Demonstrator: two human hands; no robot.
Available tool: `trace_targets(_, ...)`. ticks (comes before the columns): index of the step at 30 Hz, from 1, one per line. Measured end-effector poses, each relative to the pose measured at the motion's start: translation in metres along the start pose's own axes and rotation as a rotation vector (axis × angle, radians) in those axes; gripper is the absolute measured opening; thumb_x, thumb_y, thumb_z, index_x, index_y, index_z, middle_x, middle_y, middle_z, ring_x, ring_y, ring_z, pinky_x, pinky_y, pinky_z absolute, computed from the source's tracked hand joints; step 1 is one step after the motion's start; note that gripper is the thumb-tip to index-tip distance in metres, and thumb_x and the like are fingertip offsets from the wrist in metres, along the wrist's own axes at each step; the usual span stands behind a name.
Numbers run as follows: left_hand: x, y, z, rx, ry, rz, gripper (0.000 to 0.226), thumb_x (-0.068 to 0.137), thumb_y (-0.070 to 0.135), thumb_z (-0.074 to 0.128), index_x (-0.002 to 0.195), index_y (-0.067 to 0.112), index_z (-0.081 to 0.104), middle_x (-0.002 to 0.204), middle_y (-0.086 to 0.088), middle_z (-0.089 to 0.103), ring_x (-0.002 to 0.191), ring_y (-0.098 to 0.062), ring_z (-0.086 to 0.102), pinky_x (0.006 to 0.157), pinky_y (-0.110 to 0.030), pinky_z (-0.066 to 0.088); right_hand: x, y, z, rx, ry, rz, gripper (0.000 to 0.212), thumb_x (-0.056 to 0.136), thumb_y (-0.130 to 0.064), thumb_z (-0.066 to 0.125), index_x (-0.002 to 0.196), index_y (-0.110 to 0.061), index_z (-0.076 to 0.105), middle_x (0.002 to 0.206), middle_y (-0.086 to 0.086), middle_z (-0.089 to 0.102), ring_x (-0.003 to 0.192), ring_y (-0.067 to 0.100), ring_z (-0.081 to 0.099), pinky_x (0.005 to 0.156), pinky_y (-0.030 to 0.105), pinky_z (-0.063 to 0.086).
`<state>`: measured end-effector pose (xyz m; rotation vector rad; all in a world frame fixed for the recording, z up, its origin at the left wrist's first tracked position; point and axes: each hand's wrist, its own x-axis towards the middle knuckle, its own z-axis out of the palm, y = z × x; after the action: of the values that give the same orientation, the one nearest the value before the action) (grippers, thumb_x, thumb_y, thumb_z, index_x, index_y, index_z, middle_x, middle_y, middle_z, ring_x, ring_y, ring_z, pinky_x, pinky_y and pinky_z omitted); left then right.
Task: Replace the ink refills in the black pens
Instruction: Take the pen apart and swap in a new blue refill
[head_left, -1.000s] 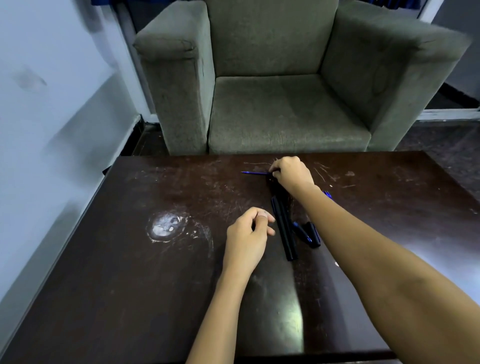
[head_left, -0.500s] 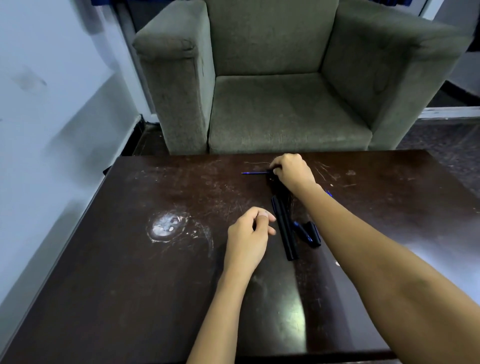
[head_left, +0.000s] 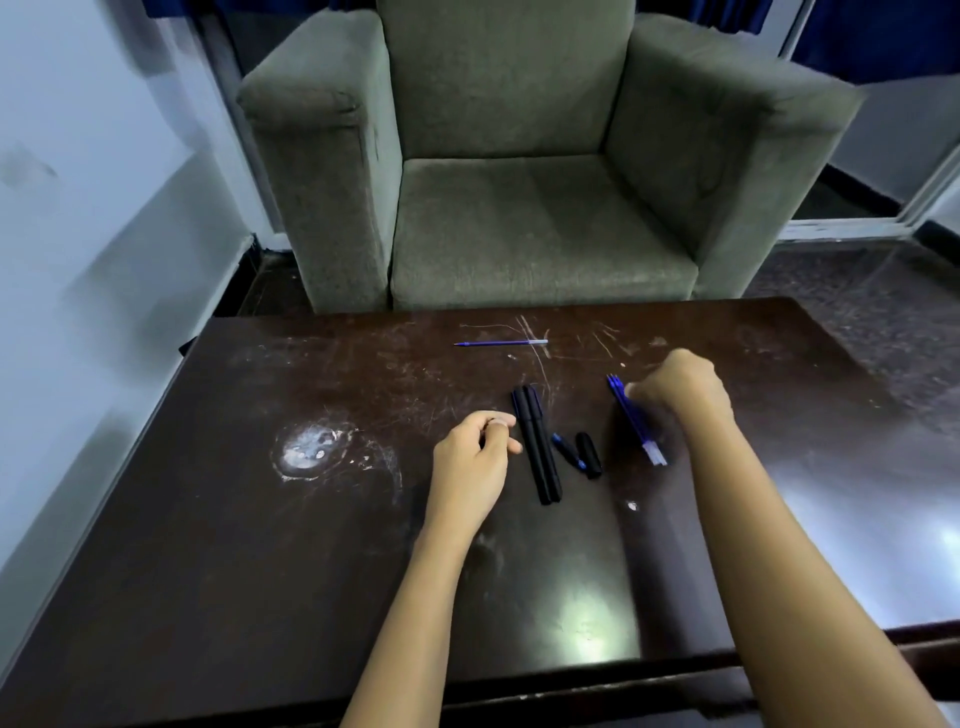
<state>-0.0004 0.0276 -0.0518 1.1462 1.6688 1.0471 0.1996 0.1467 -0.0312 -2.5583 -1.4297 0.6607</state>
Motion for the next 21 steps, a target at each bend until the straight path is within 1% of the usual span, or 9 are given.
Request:
trace_targets(2, -0.001, 0.000, 0.002, -0.002, -0.005, 0.005, 0.026, 0.098, 0.021, 0.042, 0.099, 0.024, 0.068, 0.075, 0.007, 0.069, 0.055, -0.009, 0.047, 0.052, -0.020, 0.039, 0.000, 0.009, 0.004, -0.019, -0.083, 0.030, 0.057, 0.070, -0.035, 0.080, 0.113, -0.002, 0.062, 0.113, 0.016, 0.066, 0.096, 0.032, 0.066, 0.083, 0.039, 0.053)
trace_targets(4, -0.002, 0.000, 0.003, -0.001, -0.010, 0.010, 0.026, 0.098, 0.021, 0.042, 0.099, 0.024, 0.068, 0.075, 0.008, 0.068, 0.055, -0.009, 0.047, 0.055, -0.024, 0.041, 0.000, 0.013, 0.009, -0.015, -0.116, 0.040, 0.056, 0.069, -0.036, 0.081, 0.110, -0.002, 0.063, 0.108, 0.015, 0.067, 0.095, 0.031, 0.067, 0.081, 0.039, 0.055)
trace_targets(6, -0.003, 0.001, 0.005, 0.005, -0.017, 0.019, 0.025, 0.098, 0.022, 0.042, 0.100, 0.024, 0.067, 0.075, 0.008, 0.069, 0.056, -0.010, 0.047, 0.056, -0.026, 0.041, -0.001, 0.014, 0.012, -0.016, -0.102, 0.043, 0.052, 0.070, -0.036, 0.081, 0.108, -0.004, 0.063, 0.105, 0.013, 0.068, 0.094, 0.030, 0.068, 0.080, 0.037, 0.055)
trace_targets(10, -0.003, 0.000, 0.005, 0.017, -0.019, 0.032, 0.025, 0.099, 0.023, 0.042, 0.100, 0.025, 0.067, 0.075, 0.009, 0.070, 0.059, -0.012, 0.049, 0.058, -0.027, 0.042, -0.003, 0.012, 0.014, -0.005, -0.112, 0.068, 0.044, 0.071, -0.033, 0.079, 0.103, -0.007, 0.065, 0.102, 0.011, 0.070, 0.093, 0.028, 0.069, 0.084, 0.037, 0.054)
trace_targets(13, -0.003, -0.001, 0.004, 0.025, -0.026, 0.041, 0.026, 0.099, 0.023, 0.042, 0.097, 0.026, 0.068, 0.074, 0.009, 0.070, 0.059, -0.013, 0.049, 0.059, -0.029, 0.043, -0.001, 0.011, 0.015, -0.019, -0.113, 0.076, 0.036, 0.074, -0.032, 0.078, 0.098, -0.009, 0.065, 0.100, 0.008, 0.070, 0.093, 0.027, 0.069, 0.083, 0.034, 0.052)
trace_targets(17, -0.005, 0.001, 0.003, 0.029, -0.064, 0.062, 0.027, 0.100, 0.029, 0.041, 0.095, 0.032, 0.068, 0.076, 0.009, 0.068, 0.061, -0.013, 0.049, 0.060, -0.027, 0.043, 0.001, 0.012, 0.014, 0.020, -0.154, 0.070, 0.024, 0.077, -0.026, 0.075, 0.077, -0.007, 0.061, 0.076, 0.007, 0.066, 0.079, 0.027, 0.067, 0.074, 0.032, 0.050)
trace_targets(19, -0.006, 0.001, 0.002, 0.047, -0.091, 0.068, 0.029, 0.101, 0.032, 0.039, 0.096, 0.035, 0.067, 0.077, 0.010, 0.068, 0.063, -0.011, 0.051, 0.064, -0.027, 0.045, -0.002, 0.015, 0.007, 0.047, -0.100, 0.059, 0.022, 0.078, -0.024, 0.072, 0.082, -0.004, 0.062, 0.084, 0.011, 0.066, 0.082, 0.030, 0.066, 0.071, 0.032, 0.048)
trace_targets(20, -0.006, 0.001, 0.002, 0.056, -0.103, 0.072, 0.029, 0.101, 0.033, 0.039, 0.096, 0.036, 0.067, 0.077, 0.010, 0.068, 0.064, -0.010, 0.051, 0.066, -0.027, 0.045, -0.006, 0.017, 0.003, 0.085, -0.035, 0.028, 0.022, 0.079, -0.024, 0.069, 0.085, -0.003, 0.062, 0.087, 0.013, 0.065, 0.082, 0.031, 0.065, 0.069, 0.031, 0.047)
trace_targets(21, -0.006, 0.001, 0.001, 0.063, -0.112, 0.075, 0.030, 0.102, 0.033, 0.038, 0.097, 0.036, 0.067, 0.077, 0.010, 0.068, 0.065, -0.009, 0.052, 0.068, -0.026, 0.046, -0.010, 0.018, -0.001, 0.169, 0.032, -0.025, 0.023, 0.082, -0.025, 0.065, 0.085, -0.002, 0.062, 0.085, 0.015, 0.063, 0.079, 0.030, 0.062, 0.067, 0.031, 0.045)
